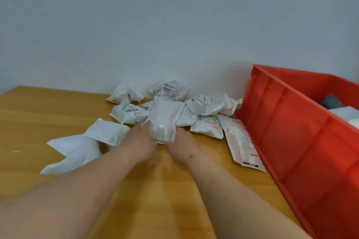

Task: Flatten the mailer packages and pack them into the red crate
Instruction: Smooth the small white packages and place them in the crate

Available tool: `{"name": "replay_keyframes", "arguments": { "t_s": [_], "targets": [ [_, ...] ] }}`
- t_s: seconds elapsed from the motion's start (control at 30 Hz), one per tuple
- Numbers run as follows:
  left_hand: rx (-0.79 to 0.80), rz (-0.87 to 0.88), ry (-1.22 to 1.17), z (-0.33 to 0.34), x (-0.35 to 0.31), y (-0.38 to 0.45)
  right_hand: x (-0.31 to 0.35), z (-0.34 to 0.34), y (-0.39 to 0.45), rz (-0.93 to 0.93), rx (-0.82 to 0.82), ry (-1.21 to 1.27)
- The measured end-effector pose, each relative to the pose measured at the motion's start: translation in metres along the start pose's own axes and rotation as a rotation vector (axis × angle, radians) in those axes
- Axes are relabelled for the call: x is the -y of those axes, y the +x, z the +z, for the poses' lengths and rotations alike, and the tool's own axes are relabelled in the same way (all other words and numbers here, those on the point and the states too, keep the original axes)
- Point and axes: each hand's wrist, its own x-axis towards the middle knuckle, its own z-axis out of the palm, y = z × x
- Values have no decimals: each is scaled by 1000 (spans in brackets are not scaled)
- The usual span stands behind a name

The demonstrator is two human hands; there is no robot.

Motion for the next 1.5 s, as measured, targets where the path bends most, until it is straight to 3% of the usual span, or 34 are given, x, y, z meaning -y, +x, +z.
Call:
{"name": "replay_keyframes", "arguments": {
  "t_s": [0.17,0.33,0.5,0.6,0.73,0.83,0.93,1.07,1.23,1.37,1.5],
  "targets": [
    [60,-28,-47,6,1,5,8,1,8,121,-81,303],
    [58,16,-86,11,-1,2,-9,-14,11,183,-196,407],
    [91,26,94,12,-2,-12,-39,-39,-7,243,-379,431],
    [87,40,142,14,-3,-18,-54,-50,-17,302,-429,336],
    [111,93,257,16,-3,-25,-69,-58,-25,402,-539,-46],
    [93,106,270,18,-3,-23,-65,-54,-30,295,-644,-198],
    [48,112,233,19,-8,-23,-54,-39,-27,95,-566,-314],
    [44,138,178,22,-15,-21,-58,-23,-23,67,-231,-331],
    [23,127,36,24,-17,-21,-65,-26,-32,10,-252,-314],
    [41,80,-257,20,-25,-29,-66,-29,-47,-104,-195,-234],
    [127,61,-517,12,-35,-49,-61,-31,-67,-10,-36,17]
  ]
}}
